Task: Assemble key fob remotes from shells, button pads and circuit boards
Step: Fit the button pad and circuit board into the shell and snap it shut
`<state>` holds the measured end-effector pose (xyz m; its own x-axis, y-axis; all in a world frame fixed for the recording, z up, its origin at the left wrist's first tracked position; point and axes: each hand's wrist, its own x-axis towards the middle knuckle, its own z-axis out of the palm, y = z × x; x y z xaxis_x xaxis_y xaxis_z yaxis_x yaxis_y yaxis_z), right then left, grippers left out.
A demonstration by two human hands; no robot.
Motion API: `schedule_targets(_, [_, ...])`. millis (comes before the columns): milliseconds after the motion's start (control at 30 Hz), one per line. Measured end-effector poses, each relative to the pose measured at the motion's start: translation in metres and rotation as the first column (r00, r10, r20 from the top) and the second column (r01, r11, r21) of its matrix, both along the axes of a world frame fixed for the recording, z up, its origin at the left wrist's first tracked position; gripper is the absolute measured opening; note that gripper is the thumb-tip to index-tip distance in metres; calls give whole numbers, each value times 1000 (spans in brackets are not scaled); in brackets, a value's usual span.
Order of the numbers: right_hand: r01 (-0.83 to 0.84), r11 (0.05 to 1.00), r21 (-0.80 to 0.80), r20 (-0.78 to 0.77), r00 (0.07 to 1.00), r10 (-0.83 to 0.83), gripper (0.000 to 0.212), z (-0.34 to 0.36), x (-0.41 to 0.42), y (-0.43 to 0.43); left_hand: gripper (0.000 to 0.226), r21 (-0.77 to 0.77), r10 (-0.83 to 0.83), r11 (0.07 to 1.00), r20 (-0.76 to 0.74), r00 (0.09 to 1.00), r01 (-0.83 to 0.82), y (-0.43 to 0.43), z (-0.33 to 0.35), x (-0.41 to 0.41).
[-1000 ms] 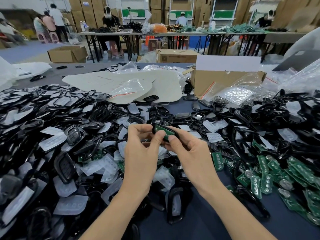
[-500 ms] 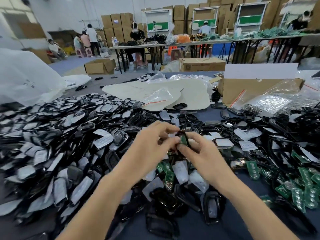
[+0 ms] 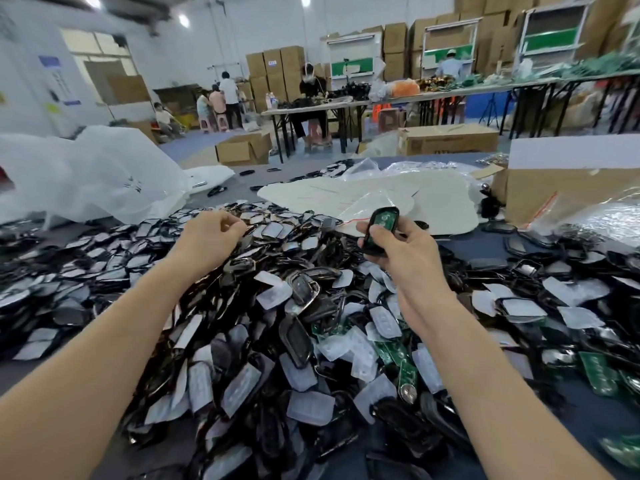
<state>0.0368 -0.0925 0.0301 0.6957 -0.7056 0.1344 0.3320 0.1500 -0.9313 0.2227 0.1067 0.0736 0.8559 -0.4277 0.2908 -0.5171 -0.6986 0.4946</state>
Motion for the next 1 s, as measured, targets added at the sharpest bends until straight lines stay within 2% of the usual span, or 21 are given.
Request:
schedule_targets(133, [-25,1000,6,-8,1000,25,14,-4,18,2,32,54,32,998,-21,999,-31,-21,-4,23])
schedule_targets(300, [-53,998,-24,-40,998,52,14,-13,24,-4,47,201,61,978,-61,996,-47,-58,-11,40])
schedule_targets(400, [-80,996,-26,-78,994,78,11,-20,24,-11,41,338,63,941,-77,995,-33,-70,-16,47])
schedule_targets(600, [-123,992,-27,-79,990,121,15,-23,25,-19,22,317,39,948,5,999,-39,-73,-21,54])
schedule_targets(733, [-141,990,-5,-66,988,140,25,-20,16,-19,26,183,26,983,46,999,-34,-63,-18,42])
schedule_targets(833, [-169,985,18,-32,985,170,21,-22,-7,-22,12,-85,-153,984,12,988,154,-63,-9,2])
schedule_targets(900, [-170,985,16,-24,985,170,21,-27,-29,-29,4,-276,-278,922,14,961,271,-67,-8,-38])
schedule_targets(1000, [-133,990,42,-50,990,135,22,-34,-69,-42,14,-440,-455,796,17,890,415,-79,-20,-106])
